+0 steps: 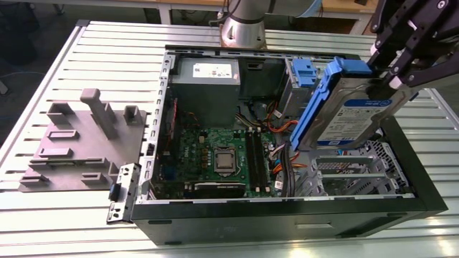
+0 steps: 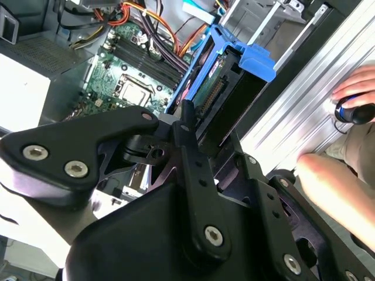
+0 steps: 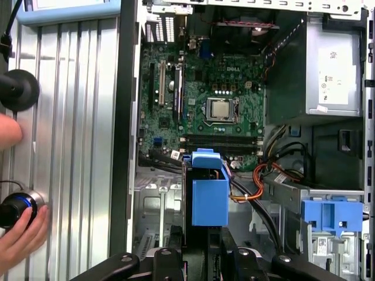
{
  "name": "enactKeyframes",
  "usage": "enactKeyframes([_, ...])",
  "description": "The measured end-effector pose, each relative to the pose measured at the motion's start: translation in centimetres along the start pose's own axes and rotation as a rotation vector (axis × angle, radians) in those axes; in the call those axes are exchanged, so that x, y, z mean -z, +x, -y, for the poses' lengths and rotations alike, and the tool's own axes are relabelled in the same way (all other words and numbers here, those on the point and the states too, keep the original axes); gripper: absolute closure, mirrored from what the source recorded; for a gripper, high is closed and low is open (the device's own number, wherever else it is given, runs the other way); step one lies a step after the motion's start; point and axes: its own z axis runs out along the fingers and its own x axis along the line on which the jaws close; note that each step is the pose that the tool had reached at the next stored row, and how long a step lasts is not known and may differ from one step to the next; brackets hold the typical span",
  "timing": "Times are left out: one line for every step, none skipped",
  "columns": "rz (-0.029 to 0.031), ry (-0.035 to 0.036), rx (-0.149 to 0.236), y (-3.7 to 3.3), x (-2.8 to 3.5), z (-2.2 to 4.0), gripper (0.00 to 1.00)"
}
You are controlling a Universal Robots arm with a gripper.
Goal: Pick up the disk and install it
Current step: 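Pick up the disk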
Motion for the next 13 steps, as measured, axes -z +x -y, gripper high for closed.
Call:
enactKeyframes([-0.0001, -0.0001, 0.000, 0.00, 0.00, 0.09, 0.65])
enactKeyframes([0.0000, -0.0001, 0.000, 0.00, 0.00, 0.19, 0.65])
enactKeyframes([0.0000, -0.0002, 0.000, 0.00, 0.00, 0.29, 0.65])
enactKeyframes([0.0001, -0.0002, 0.000, 0.00, 0.00, 0.38, 0.65])
enactKeyframes([0.0000, -0.0002, 0.000, 0.01, 0.01, 0.48, 0.65])
enactKeyframes([0.0000, -0.0003, 0.000, 0.01, 0.01, 0.57, 0.65])
enactKeyframes([0.0000, -0.0003, 0.000, 0.01, 0.01, 0.66, 0.65])
enactKeyframes([0.0000, -0.0004, 0.000, 0.01, 0.01, 0.73, 0.65])
enactKeyframes([0.0000, -0.0004, 0.000, 0.01, 0.01, 0.81, 0.65])
enactKeyframes([0.0000, -0.0004, 0.000, 0.01, 0.01, 0.87, 0.65])
enactKeyframes([0.0000, -0.0004, 0.000, 0.01, 0.01, 0.94, 0.65])
enactKeyframes([0.0000, -0.0005, 0.000, 0.01, 0.01, 1.02, 0.65])
enactKeyframes([0.0000, -0.0005, 0.000, 0.01, 0.02, 1.10, 0.65])
